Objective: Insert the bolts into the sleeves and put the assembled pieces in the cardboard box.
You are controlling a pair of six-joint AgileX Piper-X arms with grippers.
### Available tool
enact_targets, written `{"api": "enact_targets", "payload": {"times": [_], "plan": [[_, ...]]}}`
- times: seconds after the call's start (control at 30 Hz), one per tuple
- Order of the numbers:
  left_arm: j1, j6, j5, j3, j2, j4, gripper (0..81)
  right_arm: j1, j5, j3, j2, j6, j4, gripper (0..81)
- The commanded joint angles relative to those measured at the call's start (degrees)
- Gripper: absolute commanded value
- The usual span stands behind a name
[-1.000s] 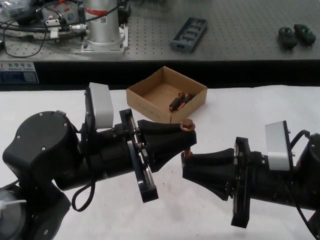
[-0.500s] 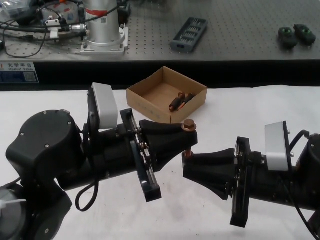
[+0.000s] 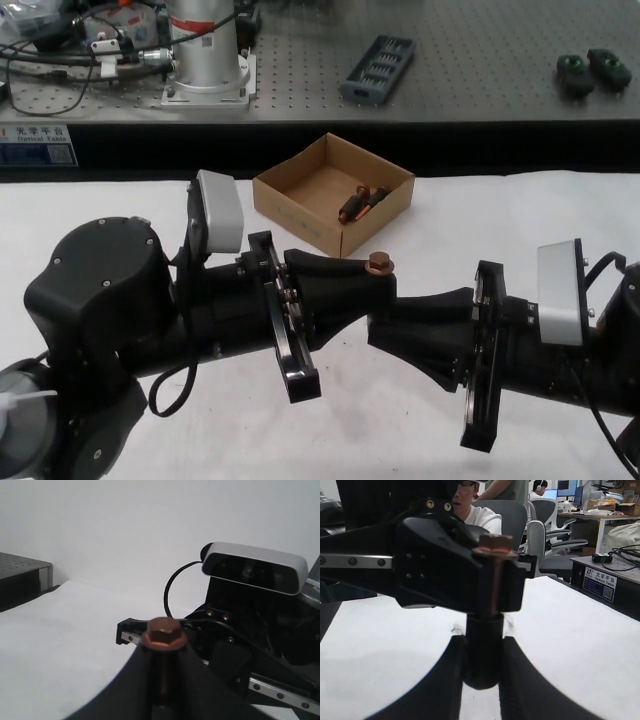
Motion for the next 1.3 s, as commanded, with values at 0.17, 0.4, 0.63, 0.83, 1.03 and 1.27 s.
{"api": "enact_targets", "payload": {"times": [0.17,0.4,0.63,0.83,1.03,1.27], "plan": [[0.27,2.04,-1.12,-0.4,0.81,4.66,0.6,0.26,-3.71,-0.6,-1.33,-1.63,-3.04,6.0],[0.27,1.81,-4.03,-0.4,0.81,5.2,0.6,0.26,-3.71,-0.6,-1.33,-1.63,-3.04,6.0],[0.27,0.78,-7.23,-0.4,0.81,5.18,6.9,0.26,-3.51,-0.6,-1.33,-1.13,-3.05,6.0],[0.27,0.81,-6.19,-0.4,0.81,5.92,50.4,0.26,-3.51,-0.6,-1.33,-1.13,-3.05,6.0],[0.27,2.43,0.44,-0.4,0.81,3.81,66.1,0.26,-3.41,-0.6,-1.33,-1.14,-2.35,6.0],[0.27,-2.53,5.78,-0.4,-2.28,-0.96,61.9,-0.94,-3.33,-0.6,-1.33,-1.64,-0.12,6.0]]}}
